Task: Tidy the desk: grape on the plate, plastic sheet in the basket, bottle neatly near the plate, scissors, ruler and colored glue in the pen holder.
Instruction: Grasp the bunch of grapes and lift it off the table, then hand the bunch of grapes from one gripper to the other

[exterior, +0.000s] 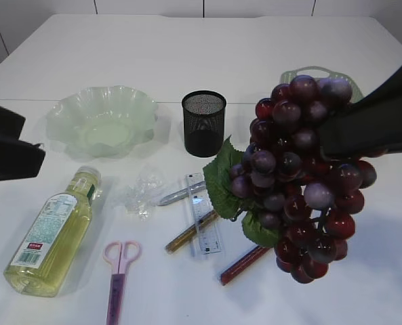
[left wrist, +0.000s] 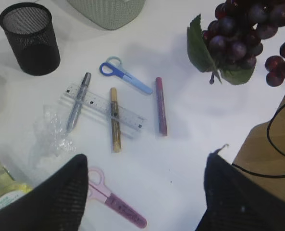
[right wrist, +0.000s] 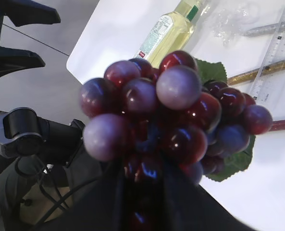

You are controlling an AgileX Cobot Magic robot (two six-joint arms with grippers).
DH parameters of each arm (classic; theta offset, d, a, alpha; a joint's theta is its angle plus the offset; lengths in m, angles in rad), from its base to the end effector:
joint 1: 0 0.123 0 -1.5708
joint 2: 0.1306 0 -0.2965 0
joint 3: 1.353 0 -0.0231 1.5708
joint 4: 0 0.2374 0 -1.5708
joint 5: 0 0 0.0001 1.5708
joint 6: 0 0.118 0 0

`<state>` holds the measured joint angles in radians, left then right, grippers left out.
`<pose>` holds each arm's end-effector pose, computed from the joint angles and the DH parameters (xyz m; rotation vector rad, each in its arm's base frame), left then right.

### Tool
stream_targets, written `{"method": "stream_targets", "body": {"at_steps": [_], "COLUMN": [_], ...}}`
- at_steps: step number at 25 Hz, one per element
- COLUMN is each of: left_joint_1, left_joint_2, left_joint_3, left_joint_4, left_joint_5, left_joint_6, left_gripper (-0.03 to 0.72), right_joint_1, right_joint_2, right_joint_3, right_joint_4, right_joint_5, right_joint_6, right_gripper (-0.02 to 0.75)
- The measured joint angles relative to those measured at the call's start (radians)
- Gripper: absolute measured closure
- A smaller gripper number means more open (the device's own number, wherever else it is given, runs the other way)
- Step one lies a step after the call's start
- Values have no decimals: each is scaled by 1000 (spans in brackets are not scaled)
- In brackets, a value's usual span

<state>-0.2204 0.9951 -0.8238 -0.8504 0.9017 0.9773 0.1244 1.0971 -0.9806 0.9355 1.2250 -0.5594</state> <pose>0.1590 -0.1070 0.3267 0.9330 2.0525 -0.6606 0.1637 0.1106 0.3513 -0.5942 2.3585 1.1048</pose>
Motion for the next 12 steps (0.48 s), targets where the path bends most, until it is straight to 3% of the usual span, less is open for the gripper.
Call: {"method": "stream_targets", "body": {"at_steps": [5, 12], "left_joint_1": [-12, -127], "left_joint_2": [92, 242], "left_joint_3": [-61, -134], "left_joint_4": [-87, -127], "left_joint_5": [0, -56], "left_joint_6": [121, 280], "left_gripper": [134, 129], "right_joint_1": [0, 0], "right_joint_2": [39, 90], "right_joint_3": [-1, -1], "right_joint_4": [17, 39], "right_joint_5": [0, -2], "right_joint_6": [-2, -4], "right_gripper": [603, 603]}}
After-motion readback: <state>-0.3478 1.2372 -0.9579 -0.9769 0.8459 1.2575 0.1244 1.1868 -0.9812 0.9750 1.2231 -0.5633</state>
